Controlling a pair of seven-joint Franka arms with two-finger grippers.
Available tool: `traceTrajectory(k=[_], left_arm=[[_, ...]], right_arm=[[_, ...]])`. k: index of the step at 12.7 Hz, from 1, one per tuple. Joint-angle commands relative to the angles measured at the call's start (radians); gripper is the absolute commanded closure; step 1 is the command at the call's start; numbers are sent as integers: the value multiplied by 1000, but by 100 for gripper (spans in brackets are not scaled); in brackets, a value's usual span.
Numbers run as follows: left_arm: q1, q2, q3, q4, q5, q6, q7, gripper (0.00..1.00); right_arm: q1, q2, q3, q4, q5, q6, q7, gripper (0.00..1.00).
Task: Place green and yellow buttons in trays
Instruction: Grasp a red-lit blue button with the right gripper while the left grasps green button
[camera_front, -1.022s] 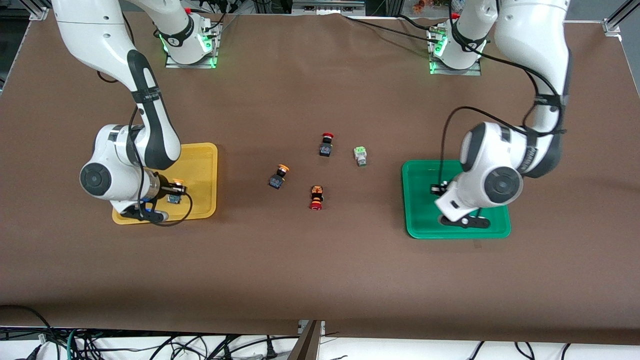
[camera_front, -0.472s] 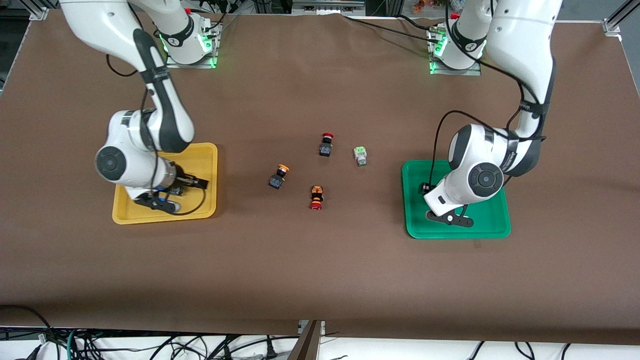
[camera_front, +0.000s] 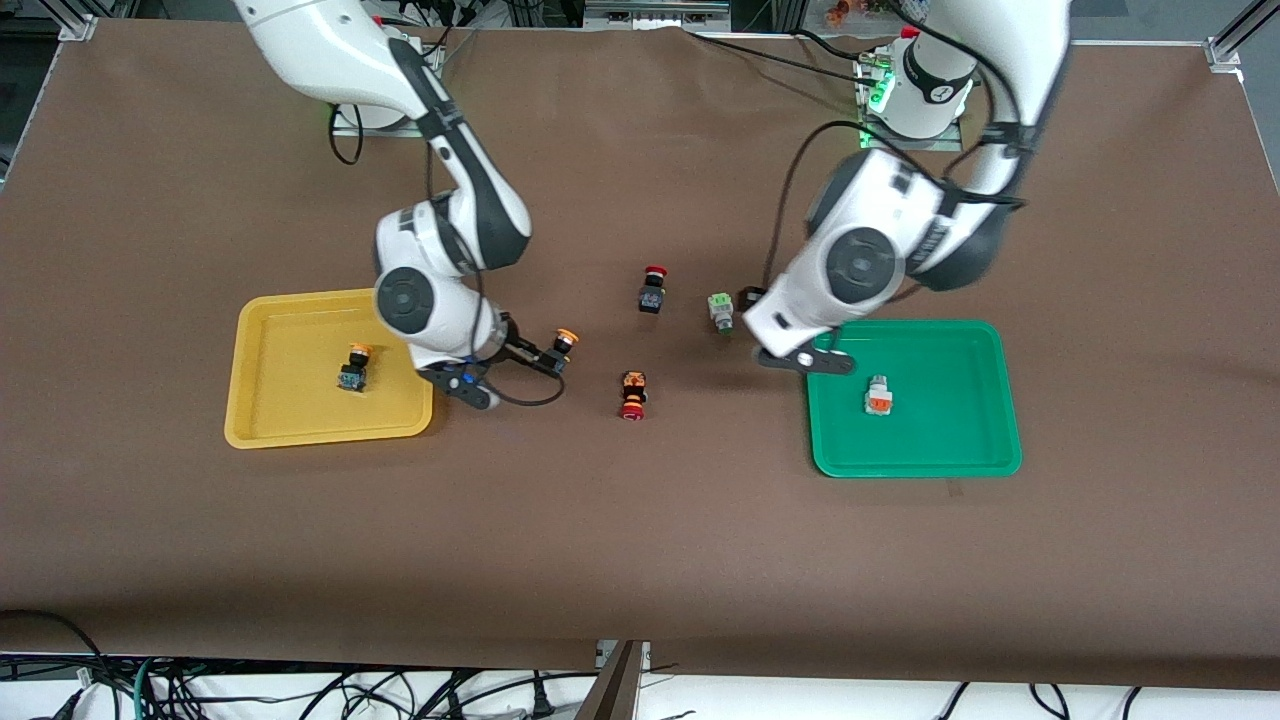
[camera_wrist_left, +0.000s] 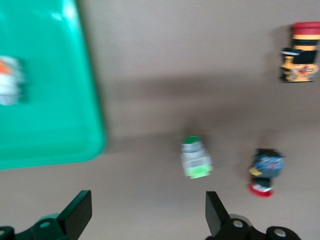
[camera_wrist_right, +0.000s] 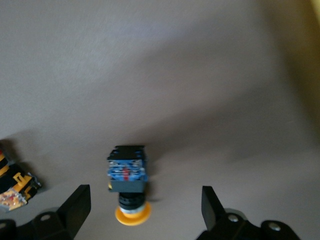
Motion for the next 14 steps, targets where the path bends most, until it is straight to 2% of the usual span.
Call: traceTrajectory(k=[1, 3, 4, 5, 6, 7, 8, 9, 11, 12, 14], left_arm=[[-29, 33, -12, -112, -15, 170, -53, 0], [-65, 53, -17, -224, -17, 365, -74, 0], [-82, 70, -21, -234, -17, 396, -106, 0], [-95, 88, -27, -229, -17, 404, -136, 0], [-102, 103, -28, -231, -17, 426, -140, 0], [-102, 110, -28, -234, -15, 436, -134, 1], [-97, 107, -28, -229, -15, 435, -134, 55], [-97, 105, -28, -226, -15, 432, -131, 81], [-93, 96, -26, -226, -14, 423, -121, 98], [-91, 87, -26, -225, -14, 414, -128, 100], [-86, 39, -15, -202, -1, 292, -127, 100]], right_arm=[[53, 61, -8, 27, 20, 65, 64, 3], [94, 92, -8, 15, 22, 120, 91, 10], [97, 95, -8, 12, 22, 125, 91, 24], [96, 94, -8, 13, 22, 119, 79, 45], [88, 88, -10, 15, 20, 114, 62, 74], [82, 82, -16, 22, 20, 82, 54, 97], [74, 59, -22, 24, 22, 41, 28, 100], [55, 42, -28, 24, 20, 10, -4, 100], [15, -18, -62, 24, 19, -102, -123, 100], [15, -49, -118, 21, 17, -180, -220, 100], [15, -110, -233, -14, 7, -286, -453, 100]])
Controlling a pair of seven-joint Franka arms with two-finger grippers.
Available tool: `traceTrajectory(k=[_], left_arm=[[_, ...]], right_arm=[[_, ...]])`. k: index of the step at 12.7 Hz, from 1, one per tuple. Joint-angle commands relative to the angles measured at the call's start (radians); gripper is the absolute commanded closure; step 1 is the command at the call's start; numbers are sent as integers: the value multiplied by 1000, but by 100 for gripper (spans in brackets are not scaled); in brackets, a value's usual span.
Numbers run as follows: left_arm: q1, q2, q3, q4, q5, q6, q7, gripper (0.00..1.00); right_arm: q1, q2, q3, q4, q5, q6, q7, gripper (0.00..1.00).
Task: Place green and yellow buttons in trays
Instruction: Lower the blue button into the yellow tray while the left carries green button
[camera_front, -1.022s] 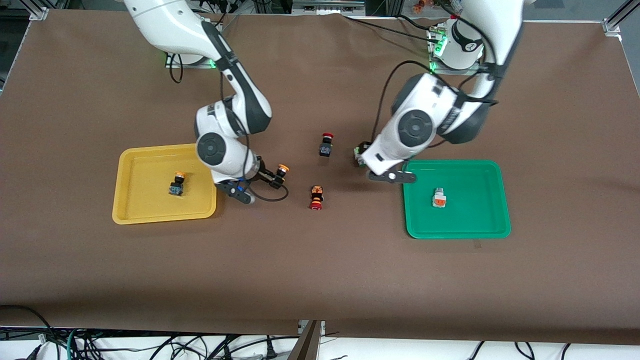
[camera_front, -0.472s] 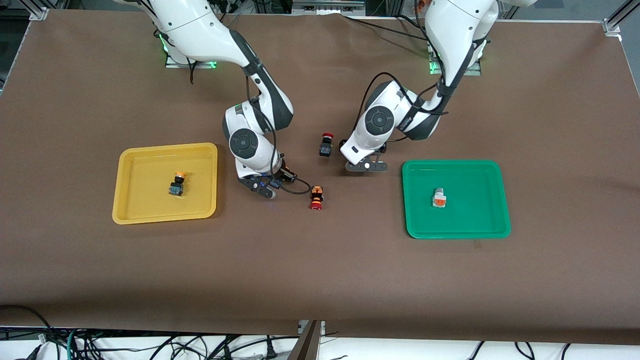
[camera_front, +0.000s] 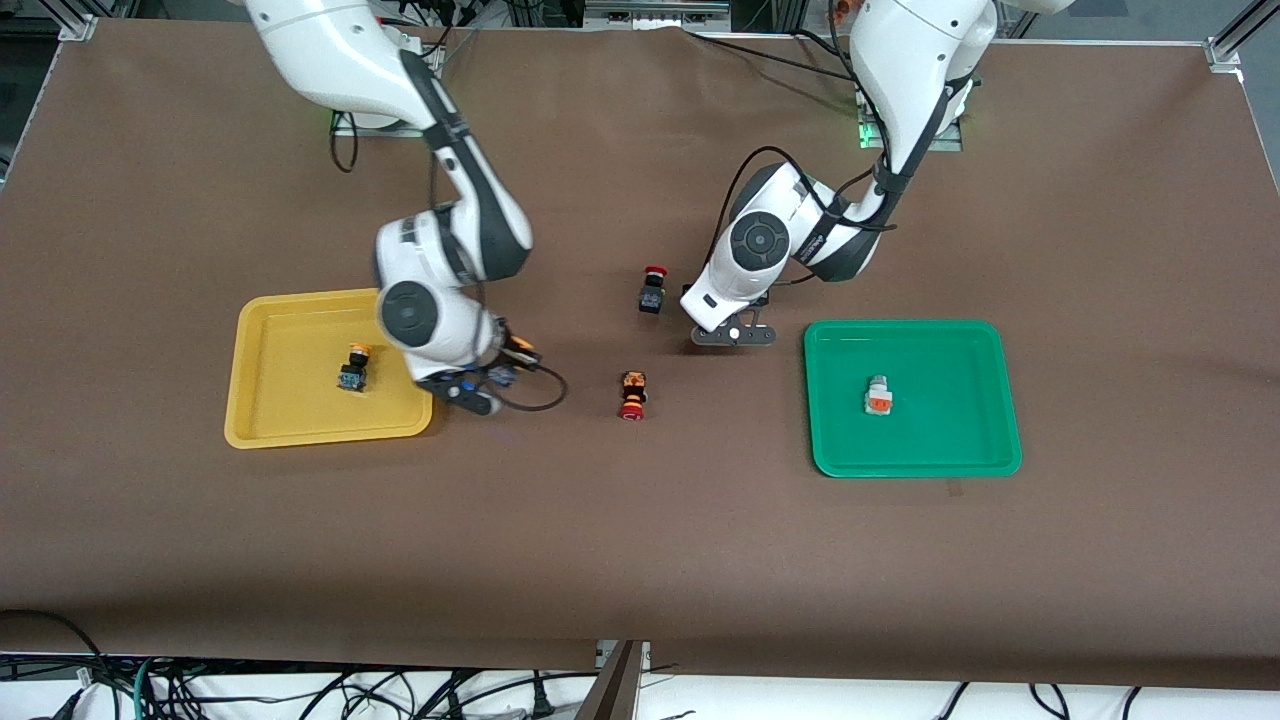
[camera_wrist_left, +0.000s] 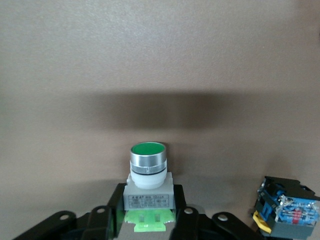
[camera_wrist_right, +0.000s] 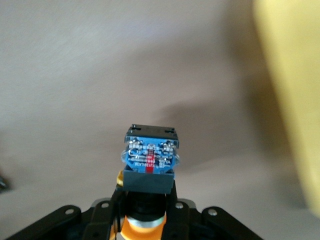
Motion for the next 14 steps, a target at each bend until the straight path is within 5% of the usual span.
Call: traceTrajectory(k=[1, 4, 6, 7, 8, 9, 10, 14], left_arm=[[25, -89, 15, 55, 4, -227, 10, 100], [129, -122, 17, 245, 98, -603, 71, 100], [231, -122, 15, 269, 221, -661, 229, 100], [297, -114, 14, 269, 241, -647, 350, 100], [363, -105, 15, 264, 243, -600, 458, 100], [440, -83, 15, 263, 251, -546, 579, 98], [495, -60, 15, 258, 264, -491, 691, 92], [592, 36, 15, 236, 277, -268, 881, 74]], right_arm=[[-7, -101, -131, -104, 5, -66, -313, 100], [-7, -102, -197, -240, 18, 64, -483, 100], [-8, -84, -194, -293, 41, 172, -489, 100], [-7, -64, -194, -288, 74, 178, -492, 91], [-8, -61, -194, -284, 99, 178, -492, 60], [-7, -62, -193, -269, 105, 169, -485, 13], [-7, -75, -194, -253, 105, 143, -479, 1], [6, -219, -199, -187, 72, -19, -345, 1]])
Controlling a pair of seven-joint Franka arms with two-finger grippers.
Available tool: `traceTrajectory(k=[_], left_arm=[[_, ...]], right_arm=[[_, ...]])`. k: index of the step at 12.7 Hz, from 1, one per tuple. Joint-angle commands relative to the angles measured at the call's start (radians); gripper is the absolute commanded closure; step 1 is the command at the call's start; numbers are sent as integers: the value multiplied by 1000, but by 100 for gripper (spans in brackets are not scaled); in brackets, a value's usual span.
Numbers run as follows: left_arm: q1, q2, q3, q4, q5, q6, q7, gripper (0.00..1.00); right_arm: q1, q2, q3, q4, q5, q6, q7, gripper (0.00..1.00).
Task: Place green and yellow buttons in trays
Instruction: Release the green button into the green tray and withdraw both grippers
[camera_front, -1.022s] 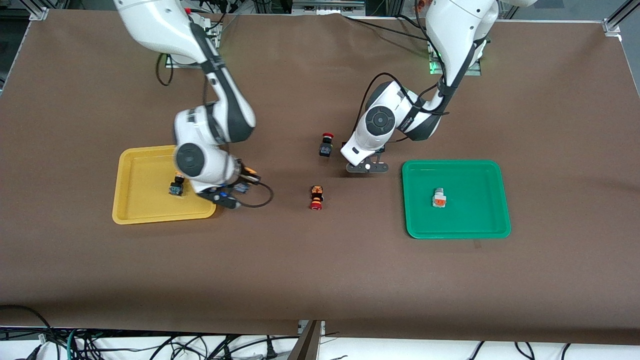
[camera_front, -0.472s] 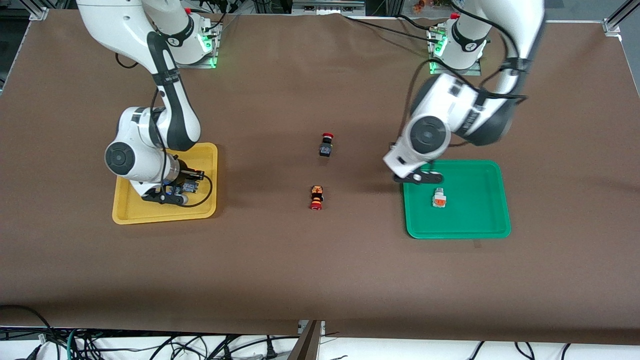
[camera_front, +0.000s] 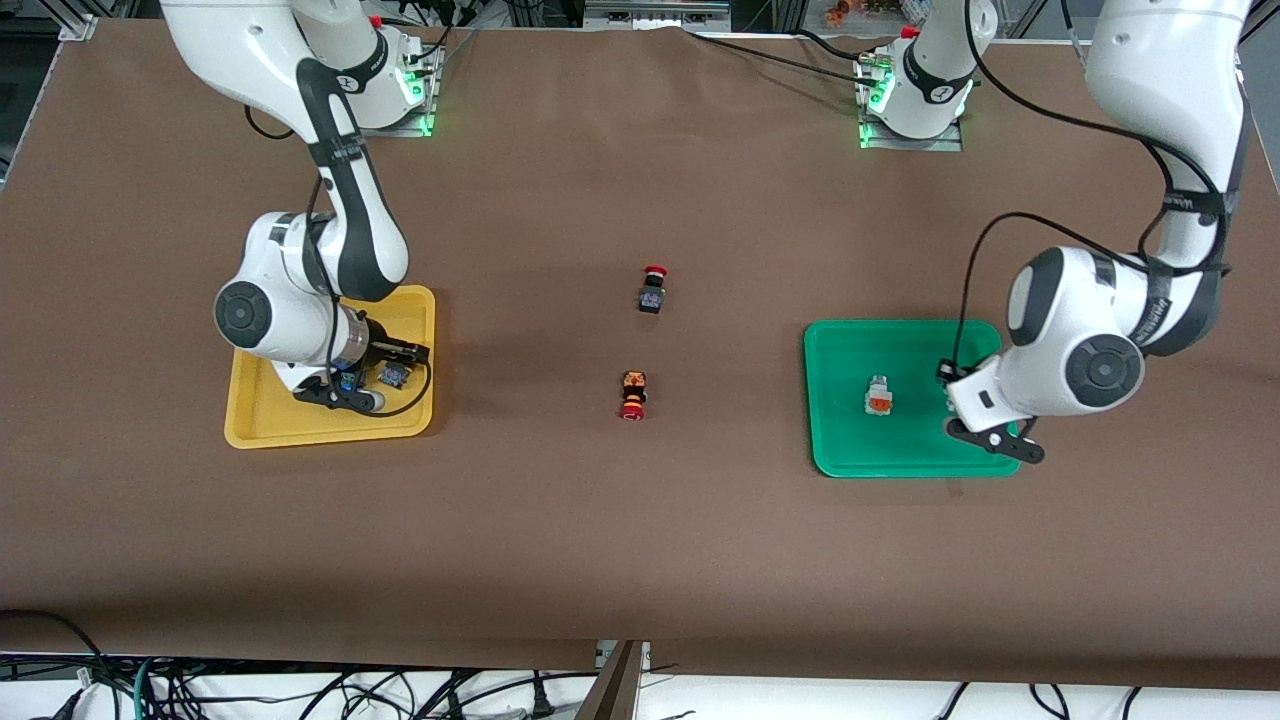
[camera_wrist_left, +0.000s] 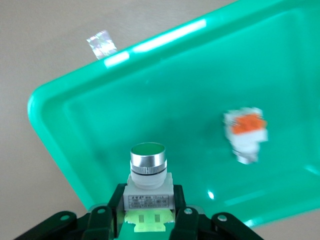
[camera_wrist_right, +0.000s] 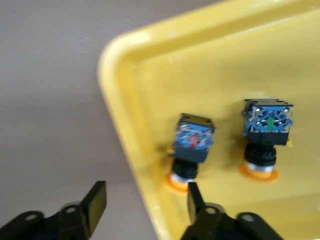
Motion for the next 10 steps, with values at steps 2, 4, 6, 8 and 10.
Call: traceTrajectory(k=[2, 4, 6, 8, 10], left_arm=[[1, 17, -24, 0, 27, 30, 47, 0], [-3, -63, -27, 22, 26, -51, 41, 0], [-4, -159, -29, 55, 7, -139, 27, 0], [-9, -209, -30, 171, -26, -292, 21, 0], [-3, -210, -29, 328, -94, -476, 10, 0]], right_arm=[[13, -213, 1, 5, -112, -99, 102, 1], [13, -331, 7, 6, -234, -160, 119, 1], [13, -437, 13, 8, -310, -233, 114, 1], [3, -483, 32, 59, -348, -357, 111, 1], [-139, -464, 128, 208, -351, -503, 108, 0]])
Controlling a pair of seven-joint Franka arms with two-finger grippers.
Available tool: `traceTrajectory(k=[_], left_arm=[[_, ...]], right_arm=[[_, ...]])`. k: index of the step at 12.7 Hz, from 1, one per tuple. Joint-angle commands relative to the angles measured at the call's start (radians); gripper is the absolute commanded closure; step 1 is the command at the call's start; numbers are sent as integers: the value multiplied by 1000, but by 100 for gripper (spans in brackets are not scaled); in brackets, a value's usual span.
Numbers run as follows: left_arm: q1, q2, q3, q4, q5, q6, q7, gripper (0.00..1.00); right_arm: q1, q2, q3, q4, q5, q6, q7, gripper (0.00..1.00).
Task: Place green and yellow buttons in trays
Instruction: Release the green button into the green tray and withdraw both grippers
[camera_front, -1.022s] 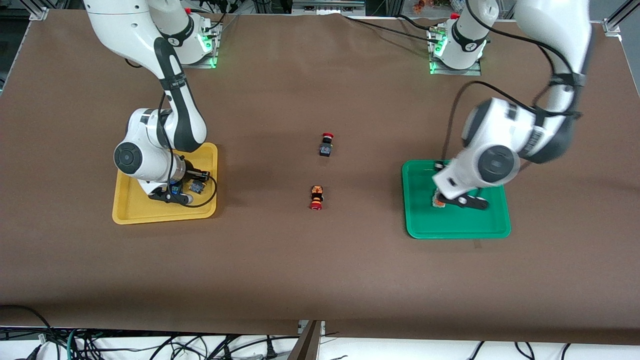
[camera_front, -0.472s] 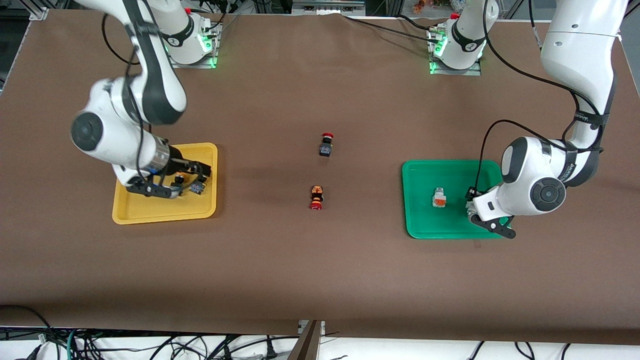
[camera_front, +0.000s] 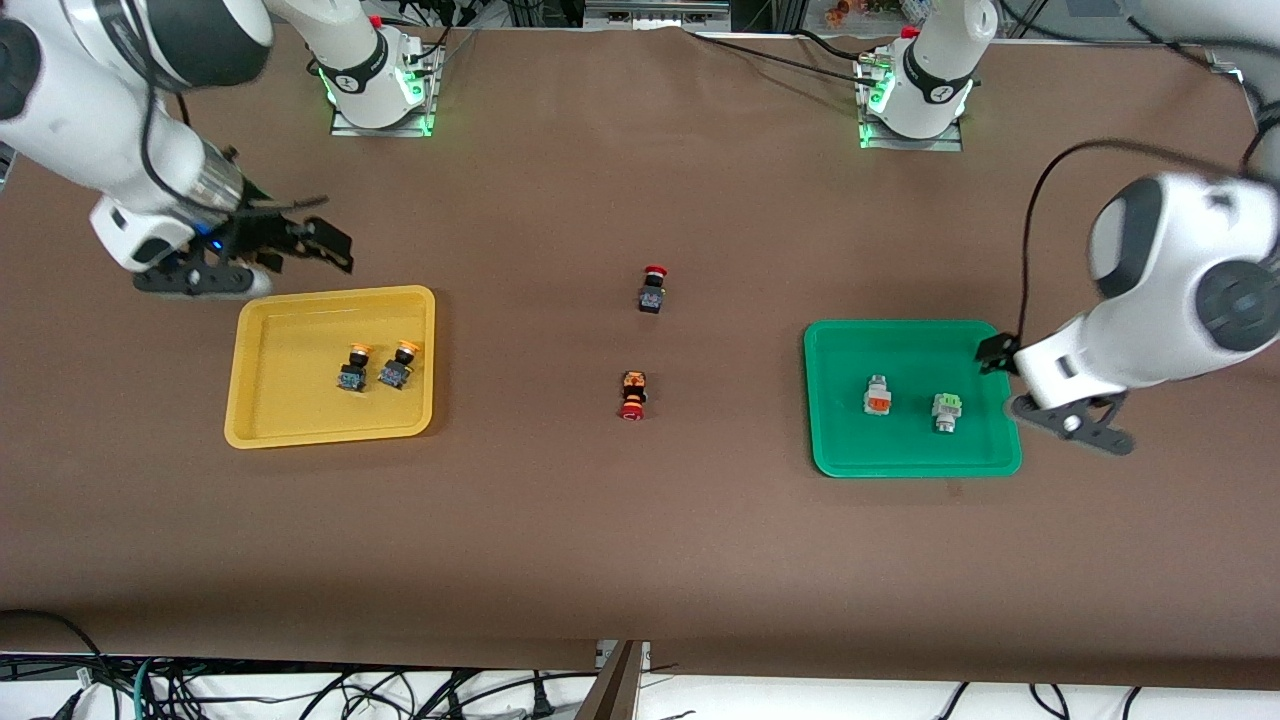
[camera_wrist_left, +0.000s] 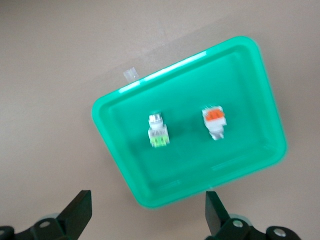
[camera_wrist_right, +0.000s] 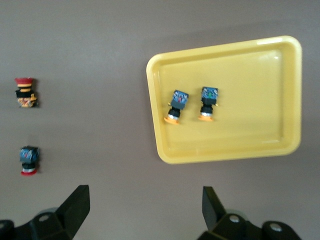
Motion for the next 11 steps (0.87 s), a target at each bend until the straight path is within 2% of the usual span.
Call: traceTrajectory(k=[1, 3, 4, 5, 6, 7, 8, 11], left_arm=[[-2, 9, 7, 185, -72, -196, -34, 0], [3, -3, 13, 241, -74, -275, -129, 0], [3, -20, 19, 239, -72, -287, -227, 0], [4, -75, 23, 203, -81, -243, -296, 0], [-19, -159, 57, 73, -83, -168, -327, 0], [-73, -301, 116, -106, -78, -81, -336, 0], [-103, -392, 154, -238, -78, 0, -336, 0], [-88, -352, 167, -177, -87, -63, -309, 0]], right_arm=[[-232, 47, 183, 170, -19, -148, 4, 1], [-402, 52, 346, 189, -31, -154, 7, 0], [-439, 51, 385, 189, -42, -154, 5, 0], [-440, 51, 385, 189, -45, -156, 2, 0], [-440, 51, 385, 192, -45, -154, -4, 0], [-440, 51, 385, 192, -46, -153, -4, 0], [-438, 51, 385, 194, -51, -150, -6, 0], [-437, 51, 391, 195, -72, -156, -7, 0]])
